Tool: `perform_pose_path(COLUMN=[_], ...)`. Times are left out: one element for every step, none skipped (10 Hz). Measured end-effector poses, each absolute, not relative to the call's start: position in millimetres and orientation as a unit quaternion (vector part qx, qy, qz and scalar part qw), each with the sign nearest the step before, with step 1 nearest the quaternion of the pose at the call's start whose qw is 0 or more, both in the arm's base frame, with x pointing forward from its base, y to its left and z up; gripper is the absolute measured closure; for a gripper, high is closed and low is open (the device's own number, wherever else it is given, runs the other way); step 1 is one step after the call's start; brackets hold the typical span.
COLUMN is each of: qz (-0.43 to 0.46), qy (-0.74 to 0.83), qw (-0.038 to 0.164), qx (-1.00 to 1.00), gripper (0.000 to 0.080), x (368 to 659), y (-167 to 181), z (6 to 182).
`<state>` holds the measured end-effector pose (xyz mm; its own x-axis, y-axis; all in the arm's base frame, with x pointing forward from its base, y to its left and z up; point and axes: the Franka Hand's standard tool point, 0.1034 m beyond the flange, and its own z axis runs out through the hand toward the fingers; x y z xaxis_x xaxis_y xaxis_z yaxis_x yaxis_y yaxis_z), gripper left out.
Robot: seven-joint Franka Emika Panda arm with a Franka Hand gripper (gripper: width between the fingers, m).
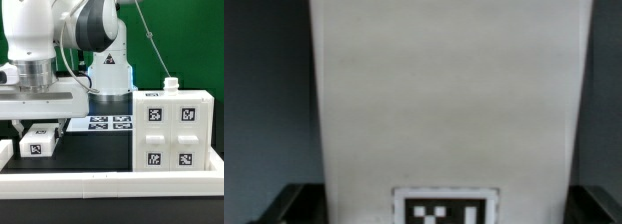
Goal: Assemble cabinet
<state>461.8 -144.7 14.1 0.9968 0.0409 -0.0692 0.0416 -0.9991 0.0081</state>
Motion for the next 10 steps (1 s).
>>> perform_pose_path(qz=[-0.035,-0.035,-0.035,-0.035,-0.038,-0.039,-0.033,-0.039,-0.046,-0.042], qy=[0.021,0.021,0.021,0.021,0.013,0.013,0.015,0.01,-0.007,-0.006], qw=[0.005,0.005,0.005,0.005,0.003,-0.007,-0.017,-0.028,-0.029,-0.027], qx=[0.999,0.999,0.999,0.999,0.999,0.999,0.999,0.999,0.998,0.999], gripper=[0.0247,0.0247,0.0247,0.0247,0.0247,0.0246,0.0246,0.0246,0.0246,0.0246], x=[462,462,462,462,464,475,485,491,498,502], y=[-145,-145,-145,-145,-141,-128,-118,-106,-92,-80], z=[14.1,14.1,14.1,14.1,17.9,39.5,63.5,84.7,102.8,114.4])
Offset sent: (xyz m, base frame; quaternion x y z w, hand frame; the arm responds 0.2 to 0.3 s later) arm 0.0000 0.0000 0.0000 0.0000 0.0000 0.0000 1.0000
